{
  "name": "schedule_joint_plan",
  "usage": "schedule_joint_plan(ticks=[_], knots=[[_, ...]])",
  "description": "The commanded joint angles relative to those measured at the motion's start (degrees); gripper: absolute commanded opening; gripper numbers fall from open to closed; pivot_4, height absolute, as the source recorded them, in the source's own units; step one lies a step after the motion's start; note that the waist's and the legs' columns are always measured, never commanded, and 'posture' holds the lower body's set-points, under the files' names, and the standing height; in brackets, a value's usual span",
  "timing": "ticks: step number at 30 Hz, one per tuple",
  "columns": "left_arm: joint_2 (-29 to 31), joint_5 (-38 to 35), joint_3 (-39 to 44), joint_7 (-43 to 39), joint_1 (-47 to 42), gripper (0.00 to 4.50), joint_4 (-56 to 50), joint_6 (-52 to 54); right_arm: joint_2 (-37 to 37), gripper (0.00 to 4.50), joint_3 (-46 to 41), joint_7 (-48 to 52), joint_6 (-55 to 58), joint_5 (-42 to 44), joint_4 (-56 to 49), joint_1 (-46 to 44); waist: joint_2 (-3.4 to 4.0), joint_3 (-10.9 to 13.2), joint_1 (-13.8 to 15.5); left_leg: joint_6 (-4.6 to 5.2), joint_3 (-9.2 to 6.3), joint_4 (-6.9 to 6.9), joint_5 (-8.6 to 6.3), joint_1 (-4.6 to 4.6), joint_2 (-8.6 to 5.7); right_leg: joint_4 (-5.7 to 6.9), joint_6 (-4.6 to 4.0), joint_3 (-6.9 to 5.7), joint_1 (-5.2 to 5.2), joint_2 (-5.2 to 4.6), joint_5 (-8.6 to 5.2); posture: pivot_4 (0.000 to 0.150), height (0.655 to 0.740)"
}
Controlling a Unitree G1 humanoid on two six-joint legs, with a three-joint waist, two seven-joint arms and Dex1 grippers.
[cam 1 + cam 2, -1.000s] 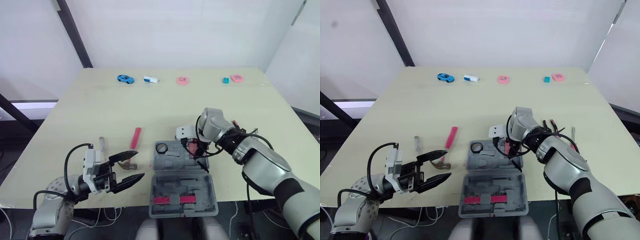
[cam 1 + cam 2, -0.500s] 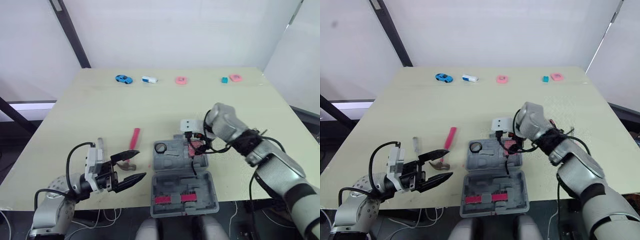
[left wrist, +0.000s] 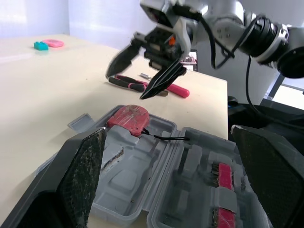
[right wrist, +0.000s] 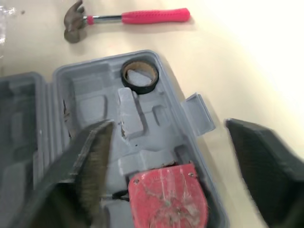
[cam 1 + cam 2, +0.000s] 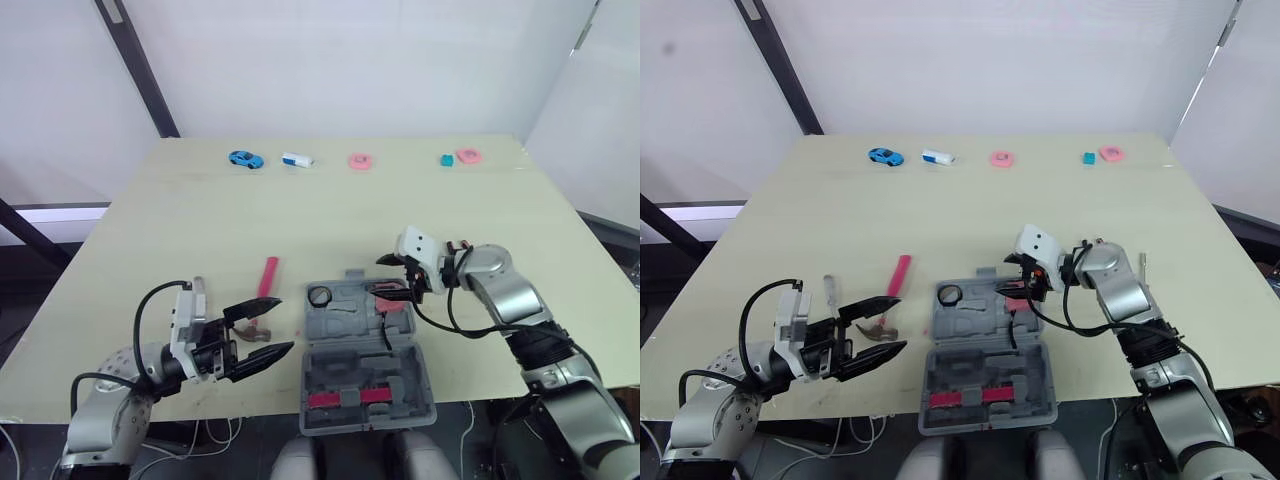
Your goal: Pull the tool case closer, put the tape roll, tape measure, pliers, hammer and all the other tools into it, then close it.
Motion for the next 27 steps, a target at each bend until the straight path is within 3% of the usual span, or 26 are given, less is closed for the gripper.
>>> schedule_joint_plan(ticks=[1,27], knots=[[0.8,-0.9,0.1,-0.8,-0.3,4.50,-1.4,0.1,0.4,2.07,-1.7,-2.1,-3.8,1.6,0.2,0.7,0.00,0.0,0.0,0.00,0.00,0.00,0.00,0.00,0.00,0.00,0.00,0.00,0.00,0.00,0.00,0.150,0.7400],[0.9,0.2,-0.2,-2.8,-2.4,4.50,2.0,-1.3,0.7,2.07,-0.9,-7.8,-8.0,3.0,4.0,5.8,0.00,0.0,0.0,0.00,0.01,0.00,0.00,0.03,0.00,0.01,0.00,0.03,0.01,0.01,0.00,0.150,0.7400]])
